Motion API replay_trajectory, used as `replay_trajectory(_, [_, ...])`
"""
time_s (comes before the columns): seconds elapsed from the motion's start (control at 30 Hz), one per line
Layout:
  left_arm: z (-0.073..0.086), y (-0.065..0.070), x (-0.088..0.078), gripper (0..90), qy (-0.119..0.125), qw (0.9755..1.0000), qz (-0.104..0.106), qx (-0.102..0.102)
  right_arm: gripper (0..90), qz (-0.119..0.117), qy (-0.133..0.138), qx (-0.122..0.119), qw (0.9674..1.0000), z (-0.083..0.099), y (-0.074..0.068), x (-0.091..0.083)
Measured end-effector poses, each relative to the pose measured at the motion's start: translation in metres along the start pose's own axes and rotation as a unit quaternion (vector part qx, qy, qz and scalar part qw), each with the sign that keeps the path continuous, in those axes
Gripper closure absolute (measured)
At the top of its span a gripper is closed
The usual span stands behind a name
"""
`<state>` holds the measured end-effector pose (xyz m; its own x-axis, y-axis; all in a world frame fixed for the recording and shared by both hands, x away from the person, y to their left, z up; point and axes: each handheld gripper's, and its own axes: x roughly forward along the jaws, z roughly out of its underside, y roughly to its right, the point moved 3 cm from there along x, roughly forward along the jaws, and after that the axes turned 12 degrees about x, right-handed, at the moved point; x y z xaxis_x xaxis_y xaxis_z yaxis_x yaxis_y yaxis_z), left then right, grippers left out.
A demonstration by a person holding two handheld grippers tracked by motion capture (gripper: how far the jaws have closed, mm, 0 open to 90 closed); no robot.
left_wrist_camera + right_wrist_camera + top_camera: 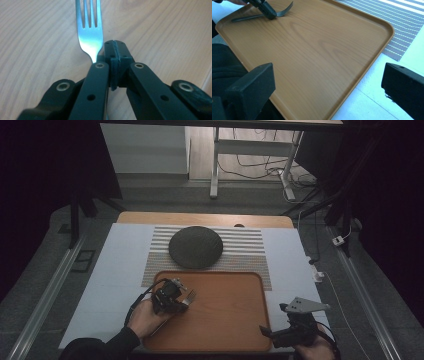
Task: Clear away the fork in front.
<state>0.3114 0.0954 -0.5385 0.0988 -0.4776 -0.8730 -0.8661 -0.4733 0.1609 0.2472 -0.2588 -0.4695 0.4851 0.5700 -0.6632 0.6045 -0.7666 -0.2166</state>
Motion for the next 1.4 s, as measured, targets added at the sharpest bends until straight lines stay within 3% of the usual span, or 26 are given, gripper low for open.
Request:
replay_trajectory(0.6, [0.018,-0.028,-0.014,88.2,-0.007,0.9988,-0.016,-0.046,0.0,-0.004,-0.006,-0.003,1.0000,0.000,-0.001,0.001])
replay_trajectory(0.73, [0.023,-0.034,-0.018,88.2,-0.008,0.9980,-0.026,-0.057,0.0,-0.001,-0.008,-0.004,1.0000,0.000,-0.001,0.002])
replay_trajectory(1.0, [0.032,-0.047,-0.024,88.1,-0.006,0.9961,-0.026,-0.084,0.0,-0.001,-0.010,-0.004,0.9999,0.000,-0.001,0.002])
replay_trajectory(1.4, [0.042,-0.057,-0.031,84.4,-0.006,0.9941,-0.031,-0.104,0.0,-0.001,-0.011,-0.003,0.9999,0.000,-0.001,0.003])
